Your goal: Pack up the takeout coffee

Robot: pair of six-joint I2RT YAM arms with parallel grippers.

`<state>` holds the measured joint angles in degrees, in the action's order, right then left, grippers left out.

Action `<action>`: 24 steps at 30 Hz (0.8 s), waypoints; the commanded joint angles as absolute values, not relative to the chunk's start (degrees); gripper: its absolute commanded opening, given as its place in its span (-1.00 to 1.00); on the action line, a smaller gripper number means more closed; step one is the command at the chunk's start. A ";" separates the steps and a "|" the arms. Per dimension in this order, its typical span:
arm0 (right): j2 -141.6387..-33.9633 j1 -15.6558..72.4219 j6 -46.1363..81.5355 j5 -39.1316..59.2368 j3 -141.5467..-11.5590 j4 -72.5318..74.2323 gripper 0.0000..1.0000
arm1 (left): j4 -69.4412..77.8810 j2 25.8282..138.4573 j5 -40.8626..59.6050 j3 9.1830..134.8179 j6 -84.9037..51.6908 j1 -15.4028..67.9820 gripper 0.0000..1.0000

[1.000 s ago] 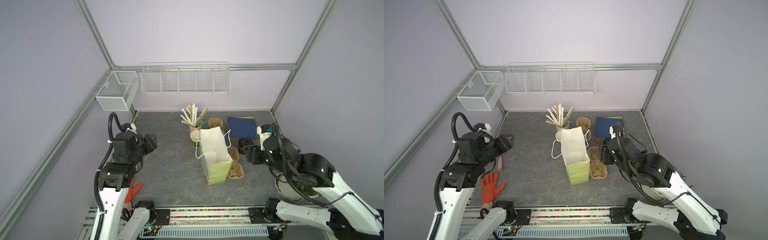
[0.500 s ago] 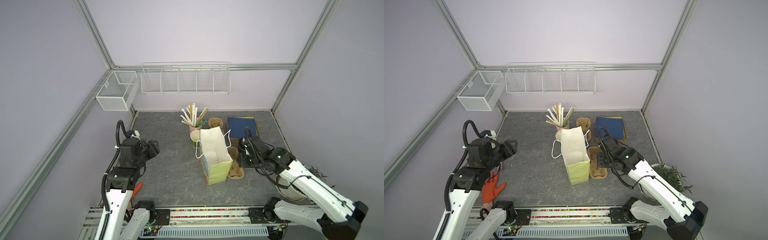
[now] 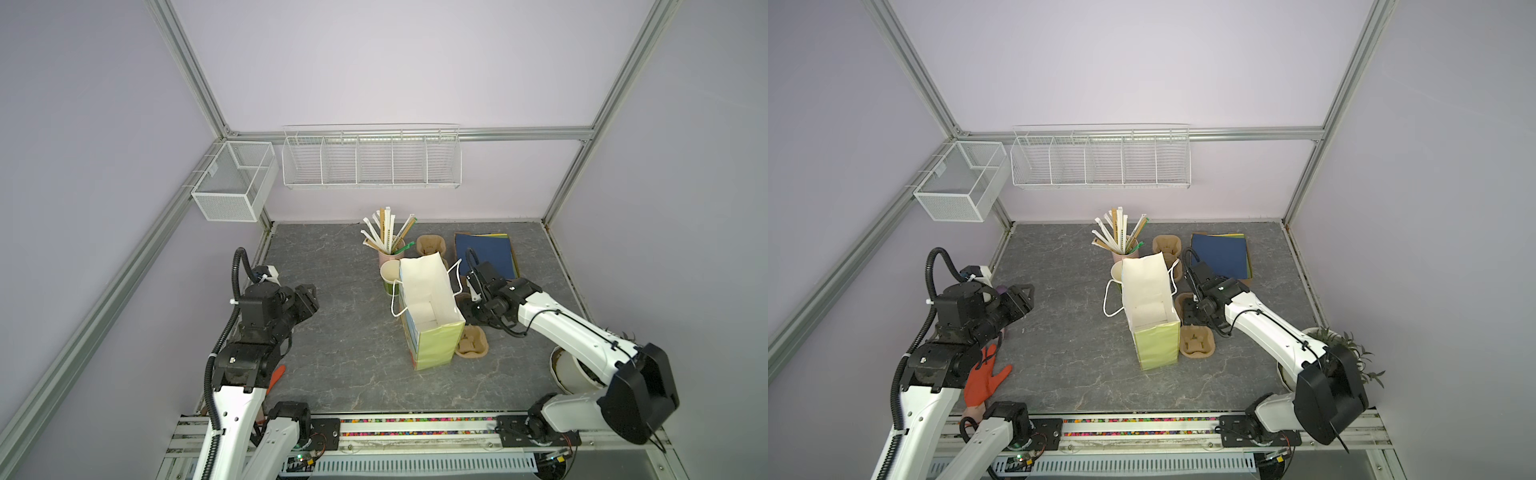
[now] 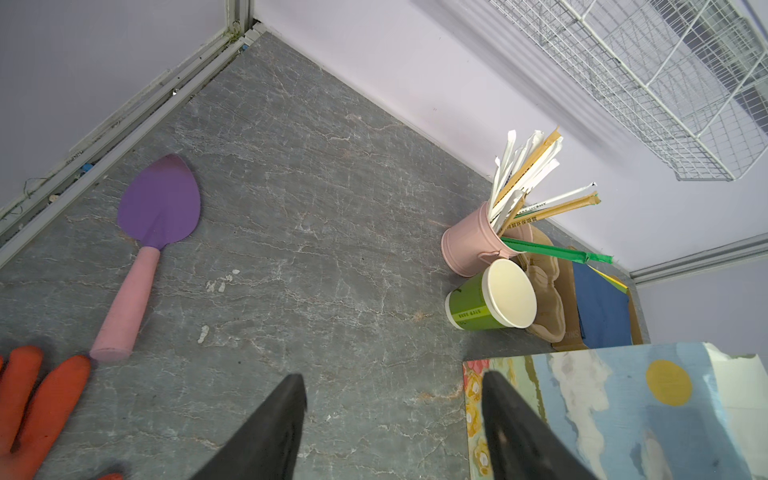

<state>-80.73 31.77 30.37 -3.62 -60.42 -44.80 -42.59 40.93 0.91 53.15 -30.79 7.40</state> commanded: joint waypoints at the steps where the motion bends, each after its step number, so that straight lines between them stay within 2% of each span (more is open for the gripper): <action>1: -82.50 30.51 28.98 -1.70 -58.90 -42.38 0.06 | -42.54 41.13 0.28 52.77 -29.72 7.12 0.36; 24: -92.51 30.18 24.77 -3.25 -61.03 -43.85 -0.03 | -42.61 41.04 0.09 52.91 -29.53 7.12 0.36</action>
